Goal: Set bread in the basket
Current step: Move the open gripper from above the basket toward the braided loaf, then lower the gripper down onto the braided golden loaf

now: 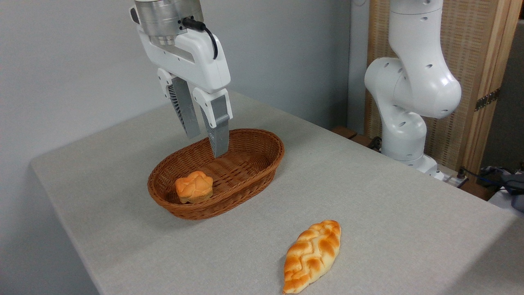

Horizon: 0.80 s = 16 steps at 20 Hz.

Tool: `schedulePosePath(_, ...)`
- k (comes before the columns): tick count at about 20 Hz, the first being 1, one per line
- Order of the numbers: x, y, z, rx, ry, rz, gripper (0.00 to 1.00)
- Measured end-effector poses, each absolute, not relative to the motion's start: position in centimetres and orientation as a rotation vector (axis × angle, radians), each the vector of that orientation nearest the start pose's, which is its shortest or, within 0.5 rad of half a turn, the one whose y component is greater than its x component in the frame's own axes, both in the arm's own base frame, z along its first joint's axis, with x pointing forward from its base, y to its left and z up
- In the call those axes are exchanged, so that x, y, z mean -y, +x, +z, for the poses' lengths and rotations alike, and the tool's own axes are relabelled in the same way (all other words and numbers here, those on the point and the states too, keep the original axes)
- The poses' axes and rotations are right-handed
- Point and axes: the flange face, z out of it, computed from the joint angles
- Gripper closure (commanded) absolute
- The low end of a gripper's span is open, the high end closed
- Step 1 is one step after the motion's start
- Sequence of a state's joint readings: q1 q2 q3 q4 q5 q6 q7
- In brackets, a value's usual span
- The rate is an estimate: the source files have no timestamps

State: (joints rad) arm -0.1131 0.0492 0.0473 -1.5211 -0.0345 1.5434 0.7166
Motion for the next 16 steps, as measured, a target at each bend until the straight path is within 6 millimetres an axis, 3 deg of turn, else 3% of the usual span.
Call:
schedulePosePath(6,4.2,56.6,61.7,-1.211,-2.936,0.0,0.0)
schedulePosePath(10,3.8,55.9,60.4,-1.205,-2.924,-0.054,0.0)
schedulePosePath(12,1.8,55.3,59.0,-1.218,-2.882,-0.055,0.0)
schedulePosePath(16,-5.0,54.0,56.1,-1.269,-2.789,0.004,0.0)
